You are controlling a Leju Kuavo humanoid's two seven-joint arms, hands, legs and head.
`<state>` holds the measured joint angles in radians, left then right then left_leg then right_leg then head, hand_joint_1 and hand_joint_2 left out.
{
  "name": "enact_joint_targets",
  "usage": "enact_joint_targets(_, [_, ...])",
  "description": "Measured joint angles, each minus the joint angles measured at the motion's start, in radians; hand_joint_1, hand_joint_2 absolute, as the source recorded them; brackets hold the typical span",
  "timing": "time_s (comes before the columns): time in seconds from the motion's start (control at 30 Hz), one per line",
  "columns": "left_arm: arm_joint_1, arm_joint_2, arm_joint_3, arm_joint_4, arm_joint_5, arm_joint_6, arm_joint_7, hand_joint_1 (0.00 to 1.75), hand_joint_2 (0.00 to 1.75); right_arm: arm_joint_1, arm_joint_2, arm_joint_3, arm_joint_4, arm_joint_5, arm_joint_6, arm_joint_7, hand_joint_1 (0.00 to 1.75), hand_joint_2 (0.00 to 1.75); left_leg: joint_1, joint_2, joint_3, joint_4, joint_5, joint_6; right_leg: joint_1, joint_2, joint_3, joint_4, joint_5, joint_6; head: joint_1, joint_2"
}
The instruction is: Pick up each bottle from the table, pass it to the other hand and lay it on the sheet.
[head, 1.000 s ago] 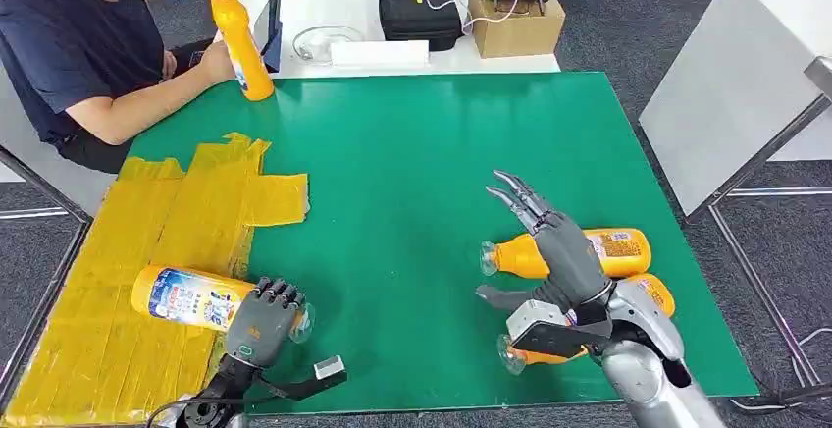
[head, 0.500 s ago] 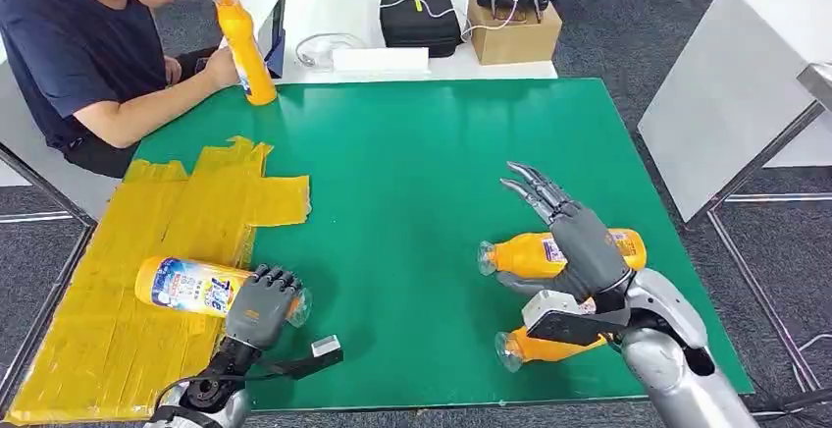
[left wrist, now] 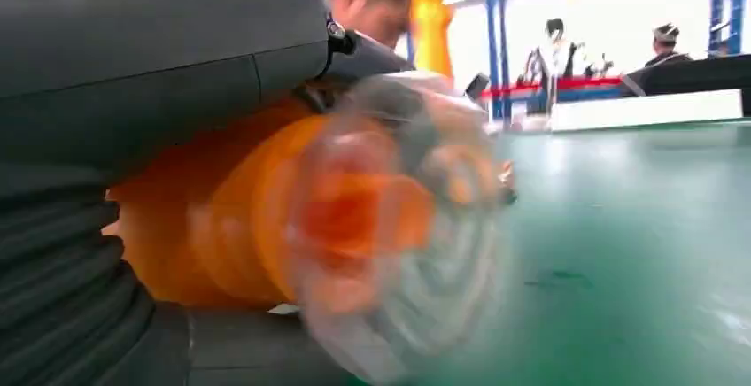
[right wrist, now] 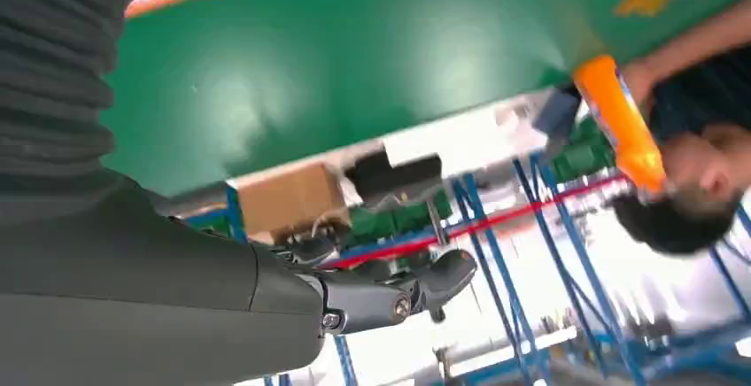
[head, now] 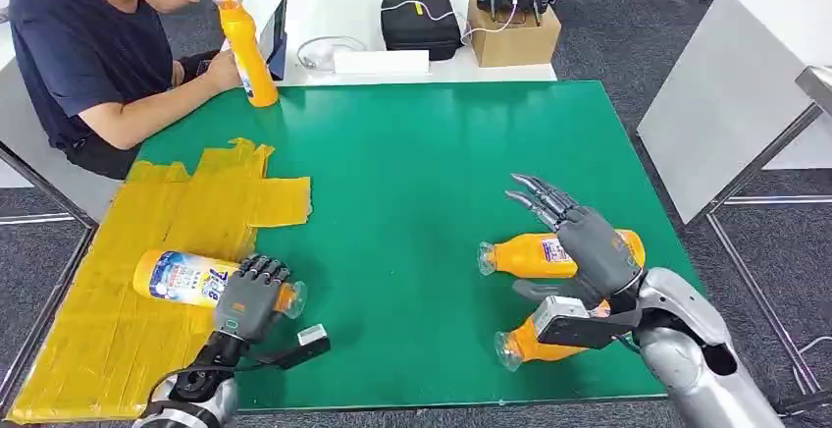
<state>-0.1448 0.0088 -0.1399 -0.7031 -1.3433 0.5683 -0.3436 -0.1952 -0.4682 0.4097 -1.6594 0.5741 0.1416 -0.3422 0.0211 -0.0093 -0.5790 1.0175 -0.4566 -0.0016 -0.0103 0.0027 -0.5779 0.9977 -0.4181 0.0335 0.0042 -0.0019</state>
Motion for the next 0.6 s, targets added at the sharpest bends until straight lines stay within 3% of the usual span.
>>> enact_joint_targets(0.07, [0.019, 0.009, 0.038, -0.019, 0.110, -0.051, -0.128, 0.00, 0.00, 0.045, -0.053, -0.021, -0.019, -0.022, 0.015, 0.003, 0.00, 1.75, 0.000, -0.001, 0.000, 0.000, 0.001, 0.000, 0.000, 0.000, 0.001, 0.000, 0.000, 0.000, 0.000, 0.000])
enact_joint_targets(0.23, [0.120, 0.026, 0.113, -0.170, 0.301, -0.238, -0.278, 0.00, 0.00, 0.200, -0.144, -0.111, -0.092, -0.014, 0.019, -0.002, 0.00, 1.75, -0.001, -0.001, -0.002, 0.000, -0.002, 0.001, -0.001, -0.001, -0.001, 0.000, -0.003, 0.003, 0.000, 0.000])
enact_joint_targets(0.6, [0.253, 0.028, 0.209, -0.368, 0.421, -0.370, -0.350, 0.00, 0.00, 0.494, -0.267, -0.293, -0.273, 0.002, 0.020, 0.029, 0.00, 1.75, -0.001, 0.001, -0.008, 0.000, -0.005, 0.003, -0.001, 0.000, -0.009, 0.000, -0.004, 0.003, 0.000, 0.000])
